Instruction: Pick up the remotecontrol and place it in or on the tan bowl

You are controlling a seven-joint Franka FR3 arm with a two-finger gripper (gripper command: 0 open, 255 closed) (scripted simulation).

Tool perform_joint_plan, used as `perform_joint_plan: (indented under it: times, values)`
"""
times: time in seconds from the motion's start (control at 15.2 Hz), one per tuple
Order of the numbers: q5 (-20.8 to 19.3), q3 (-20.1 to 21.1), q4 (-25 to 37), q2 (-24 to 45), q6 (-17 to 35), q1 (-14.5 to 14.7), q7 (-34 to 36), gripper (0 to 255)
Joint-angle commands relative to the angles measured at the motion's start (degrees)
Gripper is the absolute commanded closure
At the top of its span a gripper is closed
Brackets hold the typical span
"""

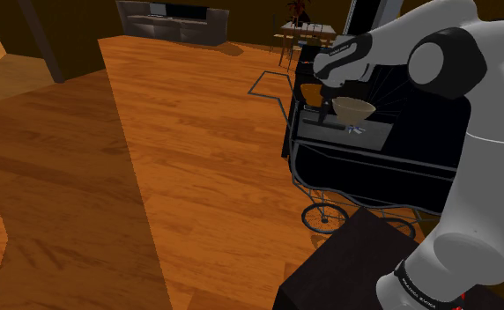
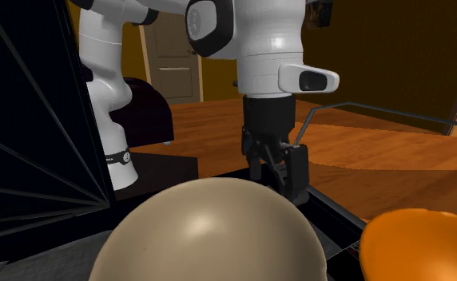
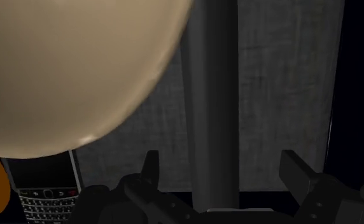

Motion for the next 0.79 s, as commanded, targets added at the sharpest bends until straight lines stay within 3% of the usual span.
perform_joint_plan:
  times: [0.0, 0.59, 0.66, 0.73]
  values:
    - [0.5, 0.2, -0.5, 0.8, 1.2, -0.2, -0.4, 0]
    - [0.8, 0.3, -0.9, 1.4, 2.1, -0.3, -0.6, 0]
    - [0.8, 0.3, -0.9, 1.4, 2.1, -0.3, -0.6, 255]
    - [0.8, 0.3, -0.9, 1.4, 2.1, -0.3, -0.6, 255]
